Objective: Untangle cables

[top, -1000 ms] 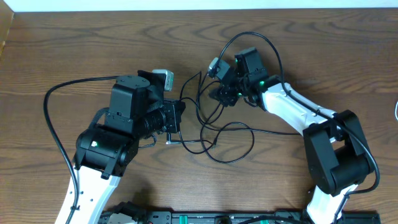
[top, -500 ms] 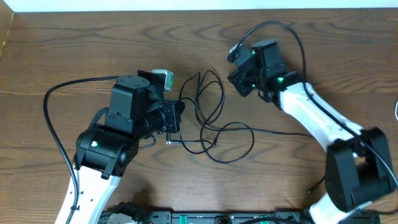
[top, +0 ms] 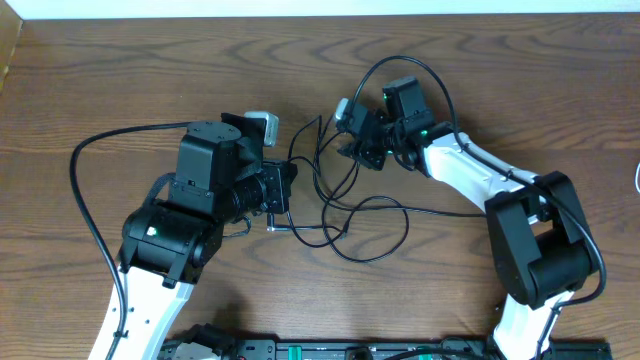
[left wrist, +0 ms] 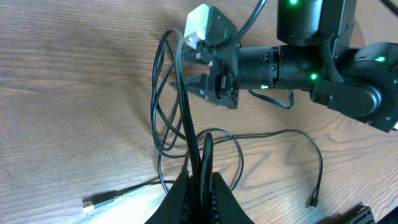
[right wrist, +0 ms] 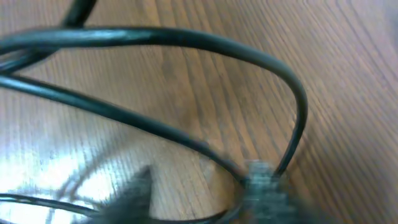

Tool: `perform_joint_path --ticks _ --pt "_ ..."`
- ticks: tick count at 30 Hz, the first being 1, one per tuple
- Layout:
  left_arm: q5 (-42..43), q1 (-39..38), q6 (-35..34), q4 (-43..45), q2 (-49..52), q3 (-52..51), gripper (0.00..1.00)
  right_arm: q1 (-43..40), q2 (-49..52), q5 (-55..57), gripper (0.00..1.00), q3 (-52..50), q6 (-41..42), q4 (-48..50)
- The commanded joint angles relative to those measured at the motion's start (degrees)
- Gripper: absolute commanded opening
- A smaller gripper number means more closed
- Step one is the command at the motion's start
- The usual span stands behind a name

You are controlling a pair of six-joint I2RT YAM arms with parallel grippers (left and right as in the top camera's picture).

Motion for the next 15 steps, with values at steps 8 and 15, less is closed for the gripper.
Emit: perform_joint_path --ticks 8,15 --pt "-0.8 0.0 1.0 0.0 -0.2 0.5 0.08 -3.4 -7.1 3.8 0.01 0.2 15.2 -0.4" --pt "-4.9 0.0 1.2 0.1 3.7 0.2 0.08 -9.9 -23.9 24.2 0.01 0.2 22.8 -7.5"
